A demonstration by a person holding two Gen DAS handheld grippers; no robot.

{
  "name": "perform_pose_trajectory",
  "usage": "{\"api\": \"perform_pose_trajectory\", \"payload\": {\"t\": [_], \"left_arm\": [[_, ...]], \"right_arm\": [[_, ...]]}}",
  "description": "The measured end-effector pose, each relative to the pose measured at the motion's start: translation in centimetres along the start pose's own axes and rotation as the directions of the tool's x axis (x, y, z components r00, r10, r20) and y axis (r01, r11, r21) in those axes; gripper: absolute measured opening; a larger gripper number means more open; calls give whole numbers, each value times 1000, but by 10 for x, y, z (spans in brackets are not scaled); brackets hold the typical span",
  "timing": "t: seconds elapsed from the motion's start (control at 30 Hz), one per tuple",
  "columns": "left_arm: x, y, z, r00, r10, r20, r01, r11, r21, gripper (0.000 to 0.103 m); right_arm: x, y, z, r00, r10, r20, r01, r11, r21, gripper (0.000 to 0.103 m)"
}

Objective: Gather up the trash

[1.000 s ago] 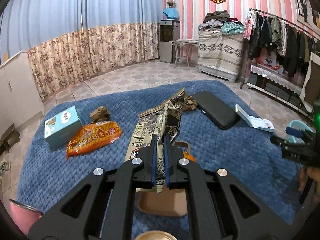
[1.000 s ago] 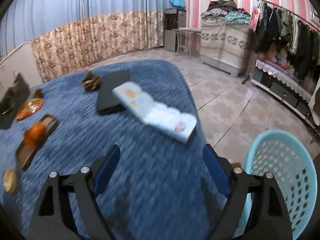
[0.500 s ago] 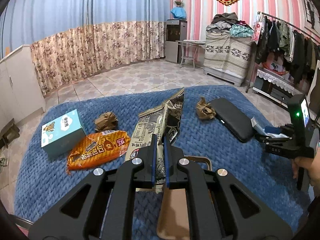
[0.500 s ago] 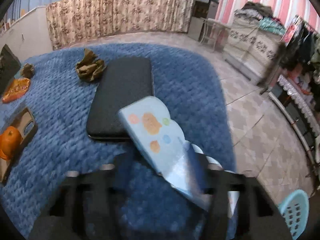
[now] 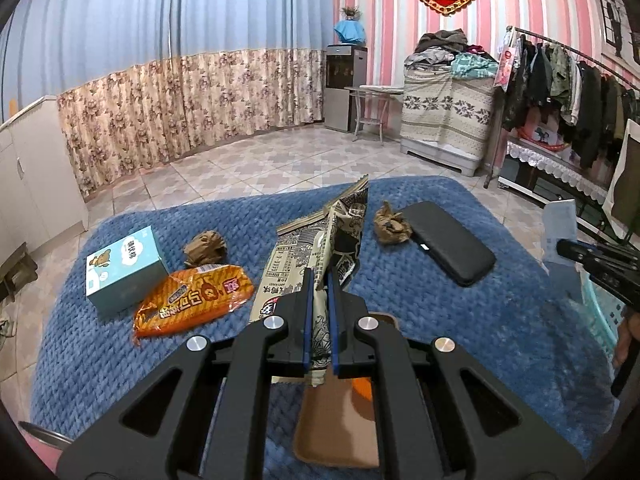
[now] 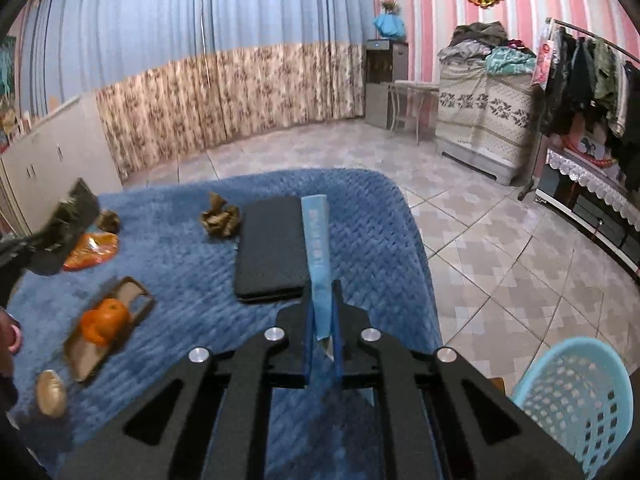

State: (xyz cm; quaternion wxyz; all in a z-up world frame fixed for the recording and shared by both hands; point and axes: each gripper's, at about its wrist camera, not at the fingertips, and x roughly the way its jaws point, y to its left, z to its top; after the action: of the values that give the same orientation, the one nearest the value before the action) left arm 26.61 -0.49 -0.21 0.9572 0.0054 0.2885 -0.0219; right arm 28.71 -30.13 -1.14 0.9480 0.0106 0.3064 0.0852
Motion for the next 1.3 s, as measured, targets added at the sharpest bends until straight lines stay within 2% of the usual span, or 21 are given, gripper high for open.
{"api": "perform_pose_trajectory", "payload": {"t": [0.1,0.27,0.37,0.57,0.77,0.9,1.1,1.3], "left_arm": [[-8,-13,-1,1000,-15,2,15,1000,13,5],[-19,-45,-3,999,-48,5,48,998,50,5],[-25,-70,-3,996,-83,12,82,994,78,5],[-37,-145,-5,983,-182,29,174,969,175,5],[-36,-222,-11,951,-311,0,303,927,221,5],[-32,-277,-19,923,-383,-26,376,888,265,5],[-24,-347,-29,875,-479,-65,476,831,289,5],[-9,-391,-35,846,-524,-102,527,790,312,5]], "right_arm": [[-25,-3,-10,1000,-18,24,16,999,44,8],[-75,-29,-30,993,-95,77,81,983,164,8],[-106,-53,-47,977,-186,106,156,958,240,8],[-134,-109,-64,938,-327,114,273,901,337,8],[-145,-161,-80,900,-428,87,358,837,413,8],[-143,-191,-87,883,-465,61,390,801,455,8],[-138,-223,-95,876,-480,35,402,769,498,8],[-140,-237,-108,873,-488,15,408,746,527,8]]}}
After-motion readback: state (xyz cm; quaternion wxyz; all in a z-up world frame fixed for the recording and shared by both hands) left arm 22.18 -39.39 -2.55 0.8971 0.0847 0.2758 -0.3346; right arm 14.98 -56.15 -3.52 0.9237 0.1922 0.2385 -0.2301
